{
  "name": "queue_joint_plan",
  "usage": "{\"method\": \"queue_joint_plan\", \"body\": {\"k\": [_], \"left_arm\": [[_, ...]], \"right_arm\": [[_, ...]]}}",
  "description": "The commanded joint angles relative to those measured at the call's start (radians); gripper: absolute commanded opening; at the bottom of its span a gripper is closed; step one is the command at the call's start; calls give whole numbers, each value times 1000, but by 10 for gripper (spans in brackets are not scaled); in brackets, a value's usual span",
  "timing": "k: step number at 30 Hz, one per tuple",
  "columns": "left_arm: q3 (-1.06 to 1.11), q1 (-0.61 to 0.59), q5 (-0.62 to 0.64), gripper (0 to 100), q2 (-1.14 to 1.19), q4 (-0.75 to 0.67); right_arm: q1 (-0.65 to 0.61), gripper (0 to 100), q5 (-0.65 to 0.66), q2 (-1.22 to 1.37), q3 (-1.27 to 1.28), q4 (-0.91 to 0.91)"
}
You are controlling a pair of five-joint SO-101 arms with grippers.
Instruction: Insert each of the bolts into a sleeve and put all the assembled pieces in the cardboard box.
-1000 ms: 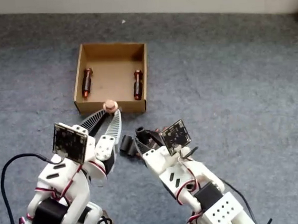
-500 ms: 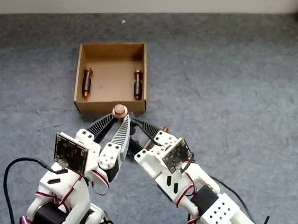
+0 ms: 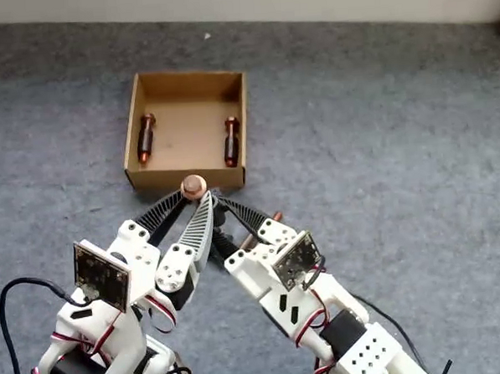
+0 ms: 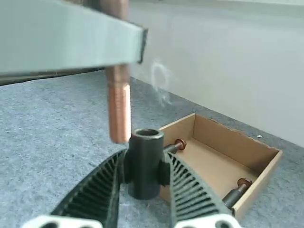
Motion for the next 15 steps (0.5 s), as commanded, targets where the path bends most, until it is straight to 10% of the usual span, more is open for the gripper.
{"method": "queue_joint_plan", "body": {"k": [1, 15], "left_arm": [[-8, -39, 8, 6, -12, -68], [77, -59, 8, 6, -8, -74]], "right_arm": [[-38, 5, -14, -16, 128, -27], [-58, 5, -14, -18, 127, -35]]}}
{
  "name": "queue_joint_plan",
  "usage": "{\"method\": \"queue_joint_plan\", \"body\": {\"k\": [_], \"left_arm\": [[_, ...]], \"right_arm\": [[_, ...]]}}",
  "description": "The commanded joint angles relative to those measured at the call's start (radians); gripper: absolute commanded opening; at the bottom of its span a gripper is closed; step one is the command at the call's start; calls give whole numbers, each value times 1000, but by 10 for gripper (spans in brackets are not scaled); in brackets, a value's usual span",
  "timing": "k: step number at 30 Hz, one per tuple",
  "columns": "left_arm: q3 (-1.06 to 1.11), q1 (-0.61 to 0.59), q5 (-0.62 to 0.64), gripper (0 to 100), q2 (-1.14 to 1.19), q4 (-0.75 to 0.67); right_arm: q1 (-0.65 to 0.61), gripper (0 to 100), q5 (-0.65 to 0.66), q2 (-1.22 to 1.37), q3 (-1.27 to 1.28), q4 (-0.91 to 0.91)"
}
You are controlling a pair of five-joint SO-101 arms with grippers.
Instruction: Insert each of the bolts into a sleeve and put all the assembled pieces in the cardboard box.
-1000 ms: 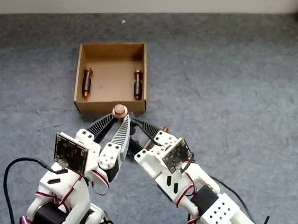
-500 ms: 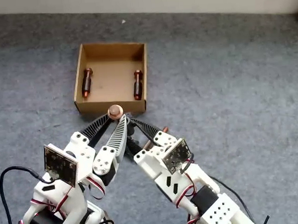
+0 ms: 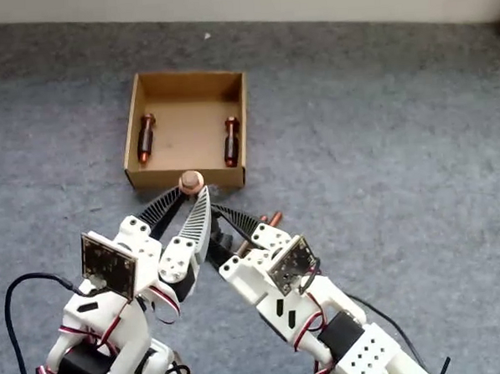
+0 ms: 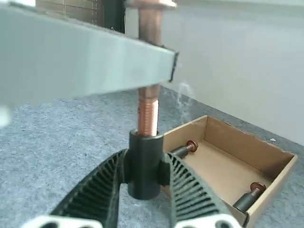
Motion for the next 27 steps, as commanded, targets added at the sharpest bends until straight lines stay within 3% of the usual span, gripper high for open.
{"method": "queue_joint_plan", "body": {"k": [1, 7, 11, 14, 22, 27], "left_arm": [[22, -8, 6, 6, -7, -29], [44, -8, 6, 12, -8, -25], [58, -15, 21, 159, -10, 11], [58, -58, 126, 241, -8, 68], [18, -139, 86, 249, -8, 87], [-88, -194, 38, 245, -8, 183]], "right_arm": [[-12, 5, -12, -18, 127, -31], [-4, 5, -12, -18, 127, -31], [-2, 5, -12, -18, 134, -87], [22, 5, -12, -18, 136, -99], [44, 5, -14, -16, 136, -91], [58, 5, -14, -16, 136, 19]]}}
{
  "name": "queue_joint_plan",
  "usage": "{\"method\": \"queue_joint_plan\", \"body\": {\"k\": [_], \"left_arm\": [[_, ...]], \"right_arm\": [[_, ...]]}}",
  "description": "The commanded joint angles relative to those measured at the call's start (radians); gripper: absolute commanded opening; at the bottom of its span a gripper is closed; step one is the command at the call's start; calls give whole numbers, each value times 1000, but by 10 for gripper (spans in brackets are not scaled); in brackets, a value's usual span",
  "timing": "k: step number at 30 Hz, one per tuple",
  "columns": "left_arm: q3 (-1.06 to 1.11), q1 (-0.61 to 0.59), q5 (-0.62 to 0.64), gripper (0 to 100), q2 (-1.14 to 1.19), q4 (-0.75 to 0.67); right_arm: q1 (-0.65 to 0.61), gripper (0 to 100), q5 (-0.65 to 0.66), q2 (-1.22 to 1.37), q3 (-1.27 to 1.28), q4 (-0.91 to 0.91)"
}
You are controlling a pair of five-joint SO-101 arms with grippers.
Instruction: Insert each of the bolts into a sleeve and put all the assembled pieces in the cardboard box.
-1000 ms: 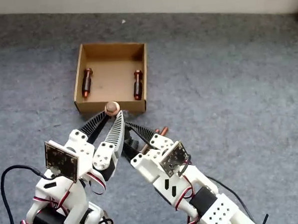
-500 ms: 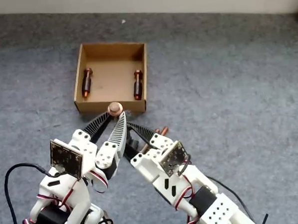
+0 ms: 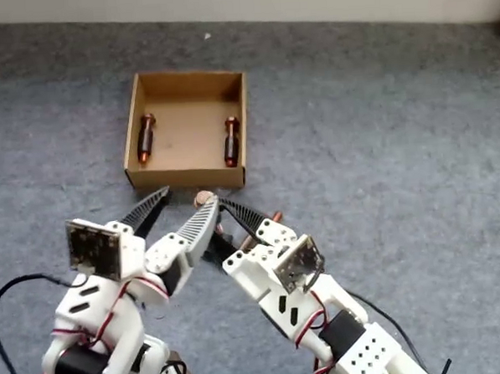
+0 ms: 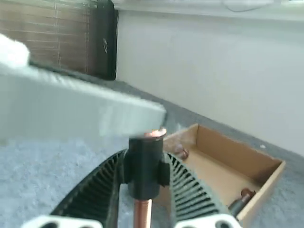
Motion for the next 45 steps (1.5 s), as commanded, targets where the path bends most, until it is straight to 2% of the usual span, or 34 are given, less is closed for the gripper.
{"method": "queue_joint_plan", "body": {"k": [1, 4, 6, 11, 14, 16, 20, 25, 30, 35, 39, 45], "left_arm": [[-113, -56, -75, 245, -7, 80], [-116, -85, -210, 245, -7, 129], [-102, -134, -252, 245, -7, 169], [-4, -286, -253, 245, -8, 198], [81, -348, -255, 245, -8, 192], [140, -372, -256, 245, -8, 192], [225, -404, -256, 245, -8, 192], [334, -400, -256, 245, -8, 190], [415, -404, -256, 245, -8, 106], [417, -403, -256, 244, -7, 104], [430, -403, -258, 168, -7, 98], [432, -397, -351, 101, -7, 98]], "right_arm": [[41, 5, -12, -18, 136, 71], [114, 5, -12, -18, 130, 162], [166, 5, -12, -18, 128, 213], [223, 5, -14, -18, 127, 292], [225, 5, -100, -12, 99, 315], [232, 5, -153, -10, 44, 369], [234, 5, -166, -10, -110, 513], [234, 5, -160, 13, -239, 539], [234, 5, -160, 259, -395, 536], [234, 5, -166, 593, -676, 536], [239, 5, -160, 831, -883, 535], [249, 5, -161, 1145, -1147, 533]]}}
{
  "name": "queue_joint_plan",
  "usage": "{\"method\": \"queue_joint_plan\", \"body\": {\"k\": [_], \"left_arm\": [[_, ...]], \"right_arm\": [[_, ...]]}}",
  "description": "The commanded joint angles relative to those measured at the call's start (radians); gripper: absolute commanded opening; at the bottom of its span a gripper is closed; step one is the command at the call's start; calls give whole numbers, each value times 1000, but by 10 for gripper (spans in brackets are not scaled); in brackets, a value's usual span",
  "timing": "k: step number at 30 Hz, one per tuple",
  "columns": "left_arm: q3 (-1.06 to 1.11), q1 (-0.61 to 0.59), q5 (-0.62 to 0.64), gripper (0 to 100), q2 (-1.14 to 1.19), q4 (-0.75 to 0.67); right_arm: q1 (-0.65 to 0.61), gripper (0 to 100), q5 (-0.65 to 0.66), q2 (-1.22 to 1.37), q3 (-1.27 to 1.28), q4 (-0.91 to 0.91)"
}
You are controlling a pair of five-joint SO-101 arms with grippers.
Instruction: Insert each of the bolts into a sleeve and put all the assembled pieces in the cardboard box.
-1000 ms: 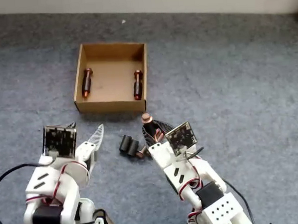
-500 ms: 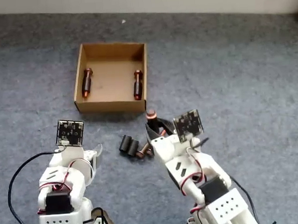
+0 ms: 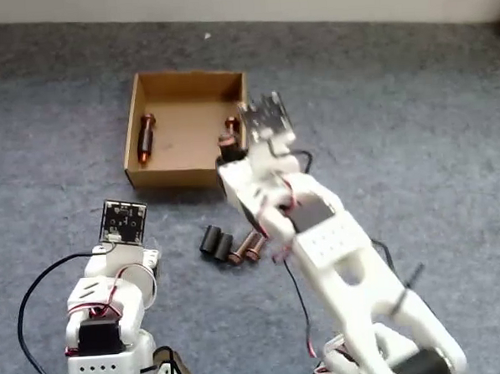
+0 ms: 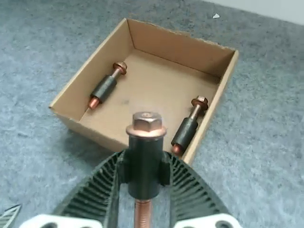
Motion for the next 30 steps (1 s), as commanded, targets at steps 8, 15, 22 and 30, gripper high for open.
{"method": "queue_joint_plan", "body": {"k": [8, 15, 22, 30], "left_arm": [[-2, -2, -43, 101, -7, -20], [19, -2, -44, 101, -7, -48], [45, -2, -44, 101, -7, -92], [45, -4, -44, 102, -7, -92]], "right_arm": [[56, 5, -9, 423, -357, -326], [54, 6, -11, 633, -380, -519], [53, 126, -9, 722, -429, -486], [56, 201, -12, 714, -611, -73]]}}
